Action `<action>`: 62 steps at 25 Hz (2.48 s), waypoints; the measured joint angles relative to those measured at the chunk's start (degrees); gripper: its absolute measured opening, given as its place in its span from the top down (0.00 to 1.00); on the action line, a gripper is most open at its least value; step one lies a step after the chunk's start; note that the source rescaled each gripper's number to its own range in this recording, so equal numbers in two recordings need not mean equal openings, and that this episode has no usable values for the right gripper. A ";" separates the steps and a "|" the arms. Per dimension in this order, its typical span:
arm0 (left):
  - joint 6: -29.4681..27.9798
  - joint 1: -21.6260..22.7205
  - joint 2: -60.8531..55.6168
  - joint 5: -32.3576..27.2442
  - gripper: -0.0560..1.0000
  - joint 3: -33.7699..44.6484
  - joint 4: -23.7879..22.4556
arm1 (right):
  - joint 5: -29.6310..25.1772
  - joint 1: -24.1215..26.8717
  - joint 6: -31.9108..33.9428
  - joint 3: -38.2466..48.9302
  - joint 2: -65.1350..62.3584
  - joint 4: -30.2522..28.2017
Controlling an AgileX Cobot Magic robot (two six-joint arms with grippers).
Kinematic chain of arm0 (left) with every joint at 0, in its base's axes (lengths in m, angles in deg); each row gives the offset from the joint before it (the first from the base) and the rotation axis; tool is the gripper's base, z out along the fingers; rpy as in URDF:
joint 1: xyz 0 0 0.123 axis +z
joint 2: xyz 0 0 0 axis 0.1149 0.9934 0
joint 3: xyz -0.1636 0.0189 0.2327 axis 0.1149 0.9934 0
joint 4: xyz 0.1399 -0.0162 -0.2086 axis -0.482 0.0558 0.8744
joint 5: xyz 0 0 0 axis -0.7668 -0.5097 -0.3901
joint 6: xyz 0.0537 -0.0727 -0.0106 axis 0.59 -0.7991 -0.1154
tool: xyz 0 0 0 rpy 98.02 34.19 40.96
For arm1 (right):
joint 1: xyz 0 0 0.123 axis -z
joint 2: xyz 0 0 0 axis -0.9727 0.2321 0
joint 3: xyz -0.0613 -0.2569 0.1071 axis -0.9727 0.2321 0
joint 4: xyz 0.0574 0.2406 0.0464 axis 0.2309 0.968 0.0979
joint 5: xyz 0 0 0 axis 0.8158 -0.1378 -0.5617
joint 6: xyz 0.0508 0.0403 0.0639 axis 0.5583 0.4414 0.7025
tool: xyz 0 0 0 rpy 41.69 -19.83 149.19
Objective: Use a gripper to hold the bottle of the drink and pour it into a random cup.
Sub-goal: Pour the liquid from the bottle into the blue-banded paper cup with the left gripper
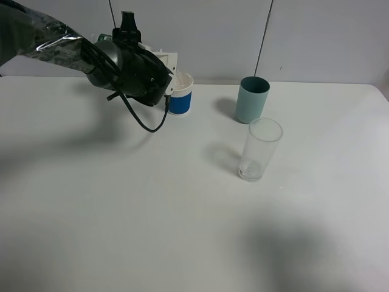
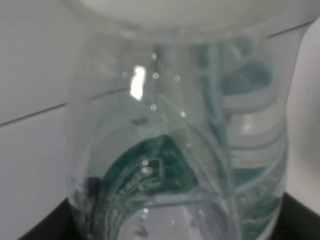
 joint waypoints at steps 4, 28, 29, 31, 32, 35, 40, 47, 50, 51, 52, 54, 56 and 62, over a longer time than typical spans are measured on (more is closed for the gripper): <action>0.12 0.00 0.00 -0.06 0.95 0.00 0.00 | 0.00 0.00 0.00 0.00 0.00 0.00; 2.49 0.00 0.00 -0.44 0.95 0.00 -0.20 | 0.00 0.00 0.00 0.00 0.00 0.00; 2.49 0.00 0.00 -0.49 0.95 0.00 -0.20 | 0.00 0.00 0.00 0.00 0.00 0.00; 2.49 0.00 0.00 -0.49 0.95 0.00 -0.20 | 0.00 0.00 0.00 0.00 0.00 0.00; 2.49 0.00 0.00 -0.54 0.95 0.00 -0.20 | 0.00 0.00 0.00 0.00 0.00 0.00; 2.49 0.00 0.00 -0.78 0.95 0.00 -0.20 | 0.00 0.00 0.00 0.00 0.00 0.00; 2.51 0.00 0.00 -1.36 0.95 0.00 -0.20 | 0.00 0.00 0.25 0.00 0.00 -0.13; 2.85 0.00 0.00 -1.54 0.95 0.00 -0.25 | 0.00 0.00 1.98 0.00 0.00 -1.47; 3.35 0.00 0.00 -1.54 0.95 0.00 -0.25 | 0.00 0.00 2.06 0.00 0.00 -1.54; 3.51 0.00 0.00 -1.54 0.95 0.00 -0.25 | 0.00 0.00 2.11 0.00 0.00 -1.54; 3.62 0.00 0.00 -1.54 0.95 0.00 -0.25 | 0.00 0.00 2.11 0.00 0.00 -1.54; 3.78 0.00 0.00 -1.60 0.95 0.00 -0.25 | 0.00 0.00 2.11 0.00 0.00 -1.54; 4.04 0.00 0.00 -1.65 0.95 0.00 -0.25 | 0.00 0.00 2.11 0.00 0.00 -1.54; 4.71 0.00 0.00 -1.78 0.95 0.00 -0.25 | 0.00 0.00 2.11 0.00 0.00 -1.54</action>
